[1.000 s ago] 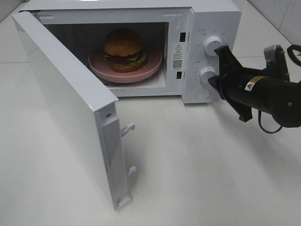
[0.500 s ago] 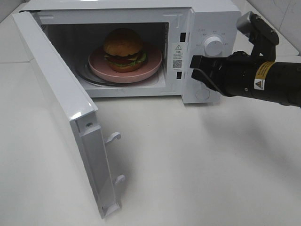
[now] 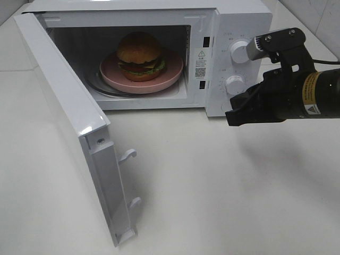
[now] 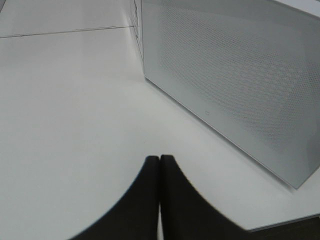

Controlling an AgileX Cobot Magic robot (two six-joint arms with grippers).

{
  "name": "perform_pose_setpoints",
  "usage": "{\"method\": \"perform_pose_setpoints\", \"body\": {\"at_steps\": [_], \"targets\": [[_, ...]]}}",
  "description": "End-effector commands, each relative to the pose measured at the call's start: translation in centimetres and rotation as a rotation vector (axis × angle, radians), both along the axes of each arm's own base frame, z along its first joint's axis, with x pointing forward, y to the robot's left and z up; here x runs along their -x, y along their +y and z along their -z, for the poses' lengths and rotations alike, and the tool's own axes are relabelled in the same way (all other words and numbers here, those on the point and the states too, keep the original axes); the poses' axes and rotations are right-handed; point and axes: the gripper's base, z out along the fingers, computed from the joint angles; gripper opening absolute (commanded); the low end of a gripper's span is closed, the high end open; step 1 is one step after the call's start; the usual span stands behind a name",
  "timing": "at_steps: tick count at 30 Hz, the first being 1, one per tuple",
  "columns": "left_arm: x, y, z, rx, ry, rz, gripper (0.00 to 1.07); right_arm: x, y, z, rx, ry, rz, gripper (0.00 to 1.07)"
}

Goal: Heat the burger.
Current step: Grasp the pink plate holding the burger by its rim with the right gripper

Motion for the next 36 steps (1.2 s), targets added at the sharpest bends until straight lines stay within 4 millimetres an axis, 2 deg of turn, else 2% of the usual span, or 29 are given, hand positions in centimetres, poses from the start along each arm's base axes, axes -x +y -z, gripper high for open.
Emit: {"method": "perform_pose_setpoints", "body": {"at_steps": [1,7,8,10,11,14,17,21,27,31,36], "targets": [[0.2,0.0,0.0,0.011,-0.029,0.002,0.0,0.0,-0.5,-0.1,0.089,-0.029,-0.003,0.02],[0.2,0.0,0.0,0.011,-0.029,0.002,0.0,-0.1,-1.9,0.3,0.211,0.016,0.105,0.03],[0.2,0.0,0.0,0.011,-0.029,0.002,0.0,-0.1,-2.5,0.5,0.233,0.051,0.173,0.03],[0.2,0.0,0.0,0.011,-0.029,0.002,0.0,-0.1,-2.6,0.6,0.232,0.066,0.203,0.03],[0.2,0.0,0.0,0.011,-0.029,0.002,0.0,-0.3,-3.0,0.5,0.22,0.106,0.286,0.03],[0.2,0.0,0.0,0.011,-0.029,0.002,0.0,-0.3,-3.3,0.3,0.219,0.164,0.377,0.03],[0.2,0.0,0.0,0.011,-0.029,0.002,0.0,-0.4,-3.5,-0.1,0.241,0.234,0.423,0.03],[0.2,0.0,0.0,0.011,-0.029,0.002,0.0,-0.3,-3.3,-0.5,0.272,0.334,0.408,0.03],[0.2,0.0,0.0,0.011,-0.029,0.002,0.0,0.4,-1.3,-1.8,0.212,0.503,0.203,0.05],[0.2,0.0,0.0,0.011,-0.029,0.002,0.0,0.5,-0.4,-2.2,0.133,0.508,0.126,0.09],[0.2,0.0,0.0,0.011,-0.029,0.002,0.0,0.5,-0.3,-2.2,0.125,0.508,0.124,0.16]]}}
